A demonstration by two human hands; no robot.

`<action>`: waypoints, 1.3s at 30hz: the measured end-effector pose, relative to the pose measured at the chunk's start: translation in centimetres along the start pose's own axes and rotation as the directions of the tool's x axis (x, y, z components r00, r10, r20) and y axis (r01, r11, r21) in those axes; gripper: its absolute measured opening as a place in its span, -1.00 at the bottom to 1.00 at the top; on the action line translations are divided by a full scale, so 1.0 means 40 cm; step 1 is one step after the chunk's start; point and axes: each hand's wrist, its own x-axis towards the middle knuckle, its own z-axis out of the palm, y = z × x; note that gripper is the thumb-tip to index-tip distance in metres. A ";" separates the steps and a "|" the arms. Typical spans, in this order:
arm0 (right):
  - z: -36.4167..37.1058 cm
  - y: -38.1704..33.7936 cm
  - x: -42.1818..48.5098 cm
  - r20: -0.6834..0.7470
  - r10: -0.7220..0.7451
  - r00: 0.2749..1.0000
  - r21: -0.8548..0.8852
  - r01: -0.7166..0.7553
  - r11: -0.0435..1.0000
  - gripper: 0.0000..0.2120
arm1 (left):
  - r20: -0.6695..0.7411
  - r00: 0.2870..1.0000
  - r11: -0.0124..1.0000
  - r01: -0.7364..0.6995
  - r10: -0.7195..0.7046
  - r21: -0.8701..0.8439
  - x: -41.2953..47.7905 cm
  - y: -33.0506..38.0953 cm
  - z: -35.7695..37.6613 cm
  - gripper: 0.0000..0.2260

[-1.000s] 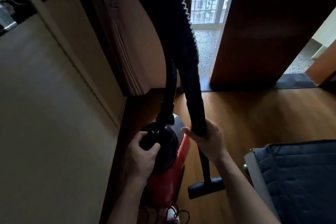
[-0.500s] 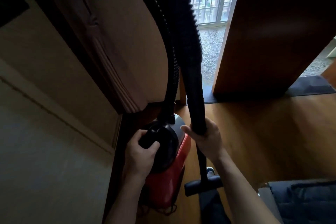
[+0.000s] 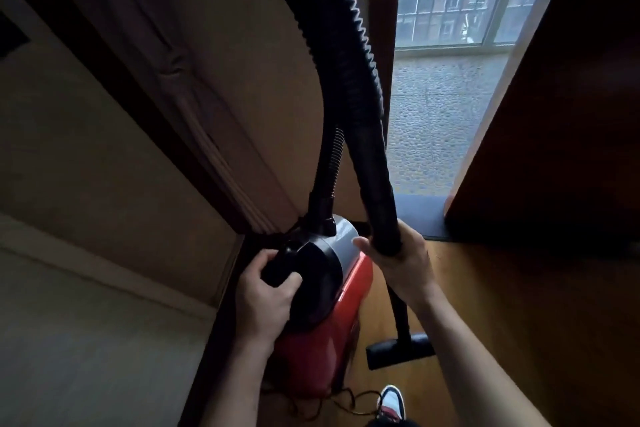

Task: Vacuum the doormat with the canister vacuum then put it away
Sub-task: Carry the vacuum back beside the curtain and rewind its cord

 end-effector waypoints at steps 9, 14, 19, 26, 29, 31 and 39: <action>0.076 0.031 0.181 0.107 -0.061 0.992 0.009 0.060 0.998 -0.69 | -0.081 0.994 0.997 0.077 -0.077 -0.014 0.139 0.007 0.012 -0.69; 0.132 0.069 0.242 0.104 -0.044 0.994 -0.030 0.047 0.998 -0.62 | -0.065 0.993 0.995 0.095 -0.095 -0.004 0.197 -0.005 -0.004 -0.63; 0.221 0.089 0.287 0.072 -0.044 0.996 -0.014 0.045 0.999 -0.61 | -0.037 0.993 0.992 0.117 -0.116 0.038 0.262 -0.061 -0.033 -0.76; 0.365 0.251 0.371 0.029 -0.019 0.999 0.037 0.018 0.999 -0.65 | 0.020 0.992 0.985 0.123 -0.126 0.123 0.377 -0.251 -0.009 -0.87; 0.425 0.388 0.410 0.009 -0.022 1.000 0.011 0.022 1.000 -0.59 | 0.012 0.987 0.975 0.155 -0.159 0.159 0.442 -0.385 0.042 -0.85; 0.464 0.490 0.434 -0.002 -0.026 1.000 0.002 0.026 1.000 -0.59 | 0.013 0.987 0.971 0.155 -0.160 0.183 0.488 -0.486 0.085 -0.84; 0.618 0.824 0.515 0.019 -0.097 0.995 -0.006 0.097 0.995 -0.76 | -0.017 0.988 0.967 0.153 -0.152 0.203 0.639 -0.867 0.279 -0.75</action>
